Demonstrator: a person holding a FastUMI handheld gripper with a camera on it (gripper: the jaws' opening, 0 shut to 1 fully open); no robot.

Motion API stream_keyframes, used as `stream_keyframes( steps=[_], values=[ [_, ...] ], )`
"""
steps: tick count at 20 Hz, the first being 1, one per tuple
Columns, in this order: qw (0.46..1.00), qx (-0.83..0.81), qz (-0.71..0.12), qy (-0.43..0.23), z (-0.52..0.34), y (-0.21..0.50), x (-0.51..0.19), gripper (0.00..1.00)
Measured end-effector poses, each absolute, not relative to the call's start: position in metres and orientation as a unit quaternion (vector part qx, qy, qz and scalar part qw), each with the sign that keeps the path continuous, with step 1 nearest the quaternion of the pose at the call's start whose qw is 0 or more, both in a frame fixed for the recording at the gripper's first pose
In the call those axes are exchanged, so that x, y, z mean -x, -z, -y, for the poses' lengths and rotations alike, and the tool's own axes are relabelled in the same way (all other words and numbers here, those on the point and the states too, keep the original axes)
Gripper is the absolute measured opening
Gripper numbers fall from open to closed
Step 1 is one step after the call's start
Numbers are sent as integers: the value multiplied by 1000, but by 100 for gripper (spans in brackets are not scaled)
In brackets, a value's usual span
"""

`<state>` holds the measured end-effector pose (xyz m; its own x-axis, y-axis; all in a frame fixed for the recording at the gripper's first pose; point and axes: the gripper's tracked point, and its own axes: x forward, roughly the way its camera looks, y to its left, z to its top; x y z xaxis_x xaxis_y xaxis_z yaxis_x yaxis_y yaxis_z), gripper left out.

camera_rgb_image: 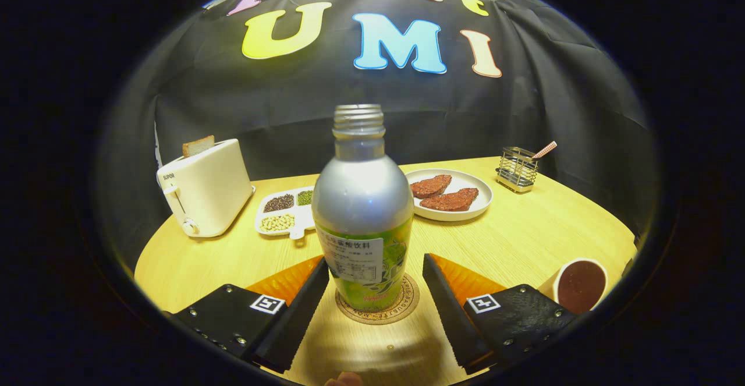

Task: Take the bottle from table, then pour the juice into the cup, finally place the bottle on the coaster

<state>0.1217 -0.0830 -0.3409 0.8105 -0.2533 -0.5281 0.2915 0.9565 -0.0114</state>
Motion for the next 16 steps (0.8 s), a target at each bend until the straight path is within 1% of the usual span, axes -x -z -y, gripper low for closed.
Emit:
stream_keyframes(
  steps=[3,8,16],
  values=[
    [962,-22,-247,118,75,306,-106,99],
    [980,-14,-184,79,58,228,-80,99],
    [992,-14,-123,17,19,136,-30,99]
  ],
)
